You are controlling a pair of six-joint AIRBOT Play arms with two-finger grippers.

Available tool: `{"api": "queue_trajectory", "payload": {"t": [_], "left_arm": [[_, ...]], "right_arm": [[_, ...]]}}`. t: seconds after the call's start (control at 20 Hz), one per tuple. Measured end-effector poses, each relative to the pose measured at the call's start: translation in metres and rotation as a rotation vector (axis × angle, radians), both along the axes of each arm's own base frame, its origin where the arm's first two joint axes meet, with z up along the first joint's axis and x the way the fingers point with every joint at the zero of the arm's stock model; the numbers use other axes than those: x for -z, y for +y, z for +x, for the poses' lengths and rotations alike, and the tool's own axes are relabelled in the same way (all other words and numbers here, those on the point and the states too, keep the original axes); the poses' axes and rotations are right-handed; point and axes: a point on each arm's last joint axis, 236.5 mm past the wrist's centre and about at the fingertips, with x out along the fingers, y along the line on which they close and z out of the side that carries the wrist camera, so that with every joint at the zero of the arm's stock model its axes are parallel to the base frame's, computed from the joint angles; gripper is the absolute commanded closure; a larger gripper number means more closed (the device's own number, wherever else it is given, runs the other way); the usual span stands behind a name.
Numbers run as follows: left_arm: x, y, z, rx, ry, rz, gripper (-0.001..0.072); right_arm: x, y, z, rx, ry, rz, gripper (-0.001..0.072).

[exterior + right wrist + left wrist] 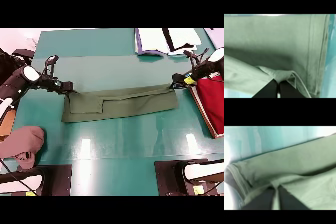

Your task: Fold the shirts.

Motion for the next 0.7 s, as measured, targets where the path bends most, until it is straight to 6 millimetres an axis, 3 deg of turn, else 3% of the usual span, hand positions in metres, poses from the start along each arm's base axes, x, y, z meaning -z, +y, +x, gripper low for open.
{"api": "queue_trajectory", "payload": {"t": [0.05,0.1,0.2,0.3,0.35,0.4,0.6,0.7], "left_arm": [[-0.002,0.000,0.003,0.000,-0.006,0.000,0.0165],[-0.006,-0.001,0.006,0.000,-0.015,-0.002,0.0166],[-0.015,-0.002,0.009,0.010,-0.021,-0.004,0.0199],[-0.025,-0.005,0.009,0.024,-0.021,-0.007,0.0640],[-0.029,-0.006,0.008,0.032,-0.015,-0.011,0.0678],[-0.032,-0.008,0.006,0.038,-0.009,-0.017,0.0678],[-0.041,-0.020,0.001,0.048,0.012,-0.077,0.0678],[-0.046,-0.027,0.001,0.046,0.014,-0.113,0.0679]], "right_arm": [[0.000,-0.001,0.005,0.008,-0.006,0.014,0.0379],[-0.002,-0.003,0.010,0.016,-0.016,0.028,0.0325],[-0.008,-0.009,0.015,0.024,-0.040,0.061,0.0325],[-0.012,-0.022,0.011,0.027,-0.044,0.082,0.0322],[-0.013,-0.030,0.008,0.033,-0.041,0.093,0.0226],[-0.012,-0.040,0.003,0.049,-0.033,0.105,0.0141],[0.014,-0.074,-0.026,0.131,0.050,0.157,0.0135],[0.034,-0.076,-0.039,0.152,0.099,0.199,0.0136]]}}
